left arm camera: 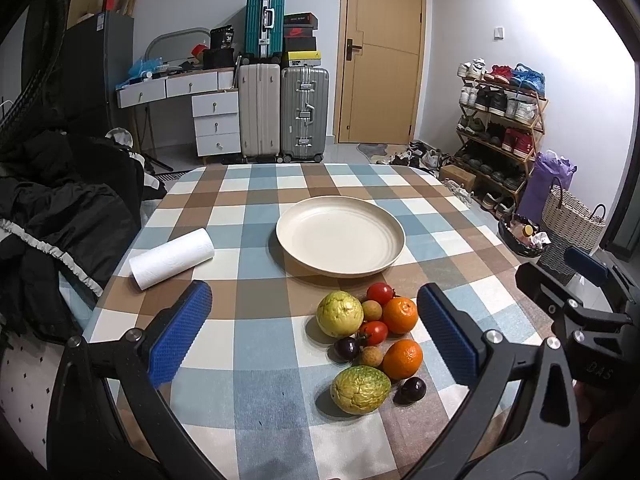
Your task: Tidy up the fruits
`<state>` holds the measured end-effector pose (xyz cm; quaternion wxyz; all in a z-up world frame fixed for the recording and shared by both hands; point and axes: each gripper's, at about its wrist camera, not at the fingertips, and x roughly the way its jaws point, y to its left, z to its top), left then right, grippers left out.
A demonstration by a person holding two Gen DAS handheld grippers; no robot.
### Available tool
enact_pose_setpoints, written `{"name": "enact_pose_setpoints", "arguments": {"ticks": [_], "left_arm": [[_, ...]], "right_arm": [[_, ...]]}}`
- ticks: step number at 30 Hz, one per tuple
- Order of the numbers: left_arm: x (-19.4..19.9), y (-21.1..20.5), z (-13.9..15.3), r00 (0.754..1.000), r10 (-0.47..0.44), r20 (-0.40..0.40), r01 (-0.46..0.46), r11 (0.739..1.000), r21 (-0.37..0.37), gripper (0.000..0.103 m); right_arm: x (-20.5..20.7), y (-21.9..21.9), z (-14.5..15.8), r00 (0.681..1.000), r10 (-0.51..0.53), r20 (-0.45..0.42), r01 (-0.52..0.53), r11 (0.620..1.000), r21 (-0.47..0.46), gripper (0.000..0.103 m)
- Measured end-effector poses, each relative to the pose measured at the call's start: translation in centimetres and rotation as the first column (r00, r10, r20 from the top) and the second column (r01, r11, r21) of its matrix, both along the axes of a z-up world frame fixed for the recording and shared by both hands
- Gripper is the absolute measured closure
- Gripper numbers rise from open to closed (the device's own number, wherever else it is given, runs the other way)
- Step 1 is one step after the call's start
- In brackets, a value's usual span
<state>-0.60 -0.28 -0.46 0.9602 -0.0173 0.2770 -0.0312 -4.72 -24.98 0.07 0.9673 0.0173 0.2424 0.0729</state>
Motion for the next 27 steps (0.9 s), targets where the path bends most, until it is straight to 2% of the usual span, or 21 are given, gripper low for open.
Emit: {"name": "enact_pose_setpoints", "arguments": {"ticks": [27], "left_arm": [[0.08, 0.31, -0.46, 1.000, -0.003, 0.000, 0.003, 1.000, -0.003, 0.000]], "right_arm": [[-0.20, 0.07, -0.23, 1.000, -0.001, 0.001, 0.001, 1.000, -0.004, 0.000]]}}
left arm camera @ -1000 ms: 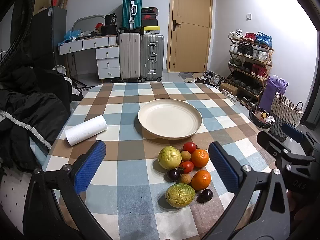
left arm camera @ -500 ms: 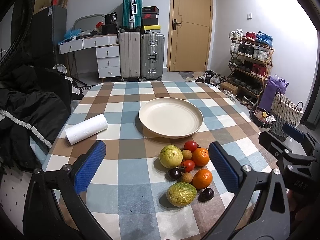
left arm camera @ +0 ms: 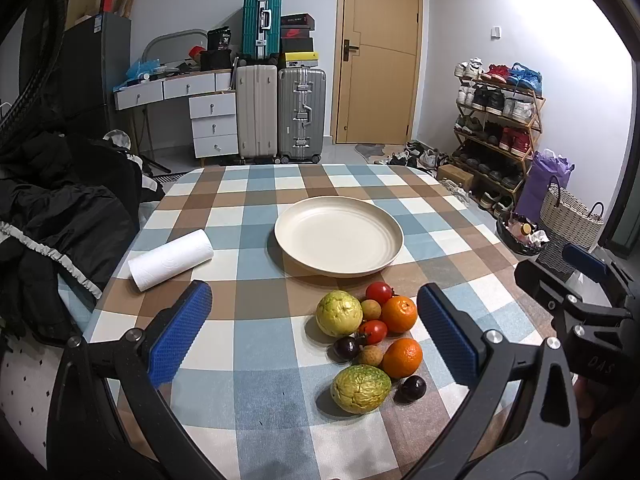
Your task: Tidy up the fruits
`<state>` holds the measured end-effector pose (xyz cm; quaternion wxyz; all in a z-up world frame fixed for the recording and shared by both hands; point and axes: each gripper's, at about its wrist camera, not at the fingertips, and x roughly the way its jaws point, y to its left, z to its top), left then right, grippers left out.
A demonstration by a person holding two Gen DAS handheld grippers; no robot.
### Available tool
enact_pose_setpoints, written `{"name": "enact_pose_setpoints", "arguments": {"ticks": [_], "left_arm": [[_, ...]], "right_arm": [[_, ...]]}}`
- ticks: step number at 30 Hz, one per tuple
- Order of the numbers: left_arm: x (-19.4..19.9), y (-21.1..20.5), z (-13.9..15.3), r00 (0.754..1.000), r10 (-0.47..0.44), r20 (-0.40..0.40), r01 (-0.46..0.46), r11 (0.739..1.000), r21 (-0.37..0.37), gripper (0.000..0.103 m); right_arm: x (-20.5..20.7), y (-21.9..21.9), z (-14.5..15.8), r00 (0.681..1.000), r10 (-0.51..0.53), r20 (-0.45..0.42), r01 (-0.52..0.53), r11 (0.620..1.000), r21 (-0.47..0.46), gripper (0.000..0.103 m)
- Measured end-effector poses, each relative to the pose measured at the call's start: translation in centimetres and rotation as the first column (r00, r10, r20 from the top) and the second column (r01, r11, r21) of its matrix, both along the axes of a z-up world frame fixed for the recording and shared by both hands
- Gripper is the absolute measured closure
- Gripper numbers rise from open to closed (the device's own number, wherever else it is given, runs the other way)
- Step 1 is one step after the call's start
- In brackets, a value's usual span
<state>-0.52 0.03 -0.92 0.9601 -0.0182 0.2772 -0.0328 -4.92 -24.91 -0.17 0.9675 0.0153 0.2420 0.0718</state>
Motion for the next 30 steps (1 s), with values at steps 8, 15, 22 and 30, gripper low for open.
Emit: {"name": "enact_pose_setpoints", "arguments": {"ticks": [8, 15, 22, 30], "left_arm": [[0.0, -0.1, 0.0, 1.000, -0.002, -0.003, 0.002, 1.000, 0.000, 0.000], [0.0, -0.2, -0.1, 1.000, -0.002, -0.002, 0.002, 1.000, 0.002, 0.000], [-0.1, -0.5, -0.2, 1.000, -0.006, -0.006, 0.006, 1.000, 0.000, 0.000], [-0.3, -1.0, -1.1, 1.000, -0.022, -0.019, 0.022, 1.000, -0.004, 0.000]], "right_arm": [[0.0, -0.1, 0.0, 1.000, 0.003, -0.001, -0.003, 1.000, 0.001, 0.000], [-0.1, -0.1, 0.0, 1.000, 0.003, -0.004, -0.003, 1.000, 0.001, 0.000], [-0.1, -0.2, -0.1, 1.000, 0.004, -0.005, -0.004, 1.000, 0.003, 0.000], [-0.1, -0.3, -0.4, 1.000, 0.001, -0.009, -0.001, 1.000, 0.003, 0.000]]}}
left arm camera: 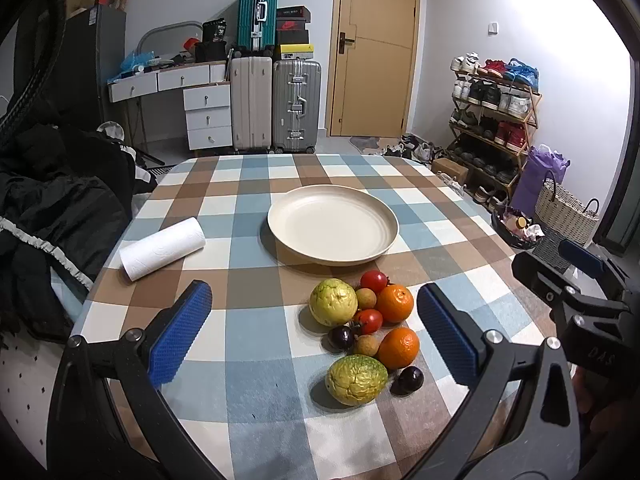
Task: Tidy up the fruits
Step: 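Reach the left tool to the bumpy green fruit and close on it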
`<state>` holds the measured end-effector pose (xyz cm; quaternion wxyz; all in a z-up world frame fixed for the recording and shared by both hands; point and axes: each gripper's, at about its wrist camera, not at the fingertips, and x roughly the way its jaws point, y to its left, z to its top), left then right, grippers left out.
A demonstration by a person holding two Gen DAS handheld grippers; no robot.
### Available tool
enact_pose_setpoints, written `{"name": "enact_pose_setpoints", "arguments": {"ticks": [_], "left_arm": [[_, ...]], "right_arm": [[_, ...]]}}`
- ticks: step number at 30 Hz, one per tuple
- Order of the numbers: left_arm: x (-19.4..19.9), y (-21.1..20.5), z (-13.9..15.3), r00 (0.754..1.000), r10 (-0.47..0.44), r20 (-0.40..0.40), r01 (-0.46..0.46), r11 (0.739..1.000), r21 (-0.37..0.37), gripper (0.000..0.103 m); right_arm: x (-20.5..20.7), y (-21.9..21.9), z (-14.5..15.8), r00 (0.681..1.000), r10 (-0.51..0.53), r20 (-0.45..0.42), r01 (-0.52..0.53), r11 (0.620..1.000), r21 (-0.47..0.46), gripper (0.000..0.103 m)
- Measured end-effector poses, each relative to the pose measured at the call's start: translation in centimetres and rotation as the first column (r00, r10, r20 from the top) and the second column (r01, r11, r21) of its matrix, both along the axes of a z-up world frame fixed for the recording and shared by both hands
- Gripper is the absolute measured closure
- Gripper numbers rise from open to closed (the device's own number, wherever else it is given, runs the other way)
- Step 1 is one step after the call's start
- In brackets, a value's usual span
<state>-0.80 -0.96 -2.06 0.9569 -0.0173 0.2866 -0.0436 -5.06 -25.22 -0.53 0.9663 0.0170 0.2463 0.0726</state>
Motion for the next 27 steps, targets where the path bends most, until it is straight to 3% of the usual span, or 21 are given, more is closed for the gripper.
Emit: {"name": "enact_pose_setpoints", "arguments": {"ticks": [11, 18, 27], "left_arm": [[1.4, 0.3, -1.9, 0.995, -0.052, -0.089, 0.049, 0.998, -0.041, 0.000], [3.0, 0.5, -4.5, 0.972, -0.149, -0.181, 0.125, 0.983, -0.134, 0.001], [4.3, 0.7, -8.4, 0.936, -0.209, -0.285, 0.155, 0.968, -0.199, 0.001]], "right_arm": [[0.4, -0.2, -1.1, 1.000, -0.007, -0.019, 0.007, 1.000, 0.004, 0.000], [1.1, -0.5, -1.5, 0.999, -0.014, -0.038, 0.014, 1.000, 0.007, 0.000], [2.2, -0.8, -2.7, 0.997, -0.021, -0.072, 0.021, 1.000, 0.008, 0.000]]}}
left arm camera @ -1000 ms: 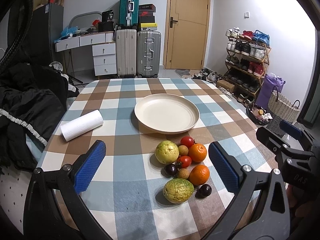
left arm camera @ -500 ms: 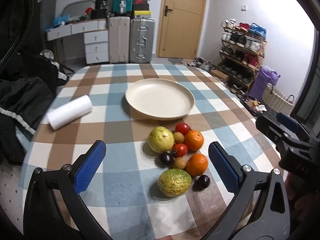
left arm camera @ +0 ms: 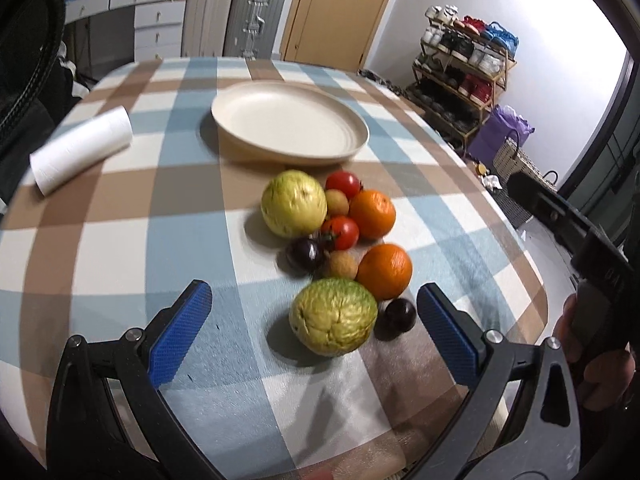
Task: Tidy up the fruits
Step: 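Reach the left tool to the bumpy green fruit and close on it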
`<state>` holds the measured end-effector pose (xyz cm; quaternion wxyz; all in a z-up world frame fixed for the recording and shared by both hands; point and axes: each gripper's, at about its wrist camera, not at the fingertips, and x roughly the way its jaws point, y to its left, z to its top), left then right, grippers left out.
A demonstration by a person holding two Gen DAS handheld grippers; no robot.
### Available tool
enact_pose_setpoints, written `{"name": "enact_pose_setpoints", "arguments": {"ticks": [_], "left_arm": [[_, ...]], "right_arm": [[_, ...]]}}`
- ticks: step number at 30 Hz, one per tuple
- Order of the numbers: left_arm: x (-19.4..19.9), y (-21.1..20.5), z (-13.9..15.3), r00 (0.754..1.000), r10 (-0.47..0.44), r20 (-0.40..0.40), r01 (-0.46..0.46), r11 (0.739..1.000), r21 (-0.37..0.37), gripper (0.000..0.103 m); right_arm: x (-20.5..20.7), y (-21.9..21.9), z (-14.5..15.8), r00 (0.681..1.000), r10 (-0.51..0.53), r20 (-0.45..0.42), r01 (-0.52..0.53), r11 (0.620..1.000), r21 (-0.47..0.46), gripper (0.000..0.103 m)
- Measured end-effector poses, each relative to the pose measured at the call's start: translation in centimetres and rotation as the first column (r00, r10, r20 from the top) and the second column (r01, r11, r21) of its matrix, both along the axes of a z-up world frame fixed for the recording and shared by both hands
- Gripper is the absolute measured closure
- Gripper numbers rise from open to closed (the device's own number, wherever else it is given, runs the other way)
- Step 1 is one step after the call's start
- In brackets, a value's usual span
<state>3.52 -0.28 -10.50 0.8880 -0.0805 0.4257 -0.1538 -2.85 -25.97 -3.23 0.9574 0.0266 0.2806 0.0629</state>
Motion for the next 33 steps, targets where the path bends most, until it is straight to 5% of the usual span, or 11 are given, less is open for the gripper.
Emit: {"name": "enact_pose_setpoints", "arguments": {"ticks": [9, 15, 19, 33], "left_arm": [[0.4, -0.4, -1.7, 0.998, -0.042, -0.039, 0.041, 0.999, -0.035, 0.012], [0.7, -0.6, -2.5, 0.996, -0.065, -0.056, 0.062, 0.996, -0.059, 0.033], [0.8, -0.6, -2.7, 0.994, -0.093, -0.063, 0.087, 0.992, -0.091, 0.056], [0.5, 0.2, -2.1, 0.993, -0.106, -0.046, 0.099, 0.987, -0.123, 0.057]], "right_arm": [[0.7, 0.2, -0.8, 1.000, 0.002, -0.020, -0.002, 1.000, -0.005, 0.000], [1.0, 0.2, -1.2, 1.000, 0.002, -0.031, -0.002, 1.000, -0.006, 0.000], [1.1, 0.1, -1.3, 0.999, 0.000, -0.036, 0.000, 1.000, -0.005, 0.000], [1.2, 0.4, -1.4, 0.999, 0.015, -0.039, -0.016, 1.000, -0.007, 0.000]]}}
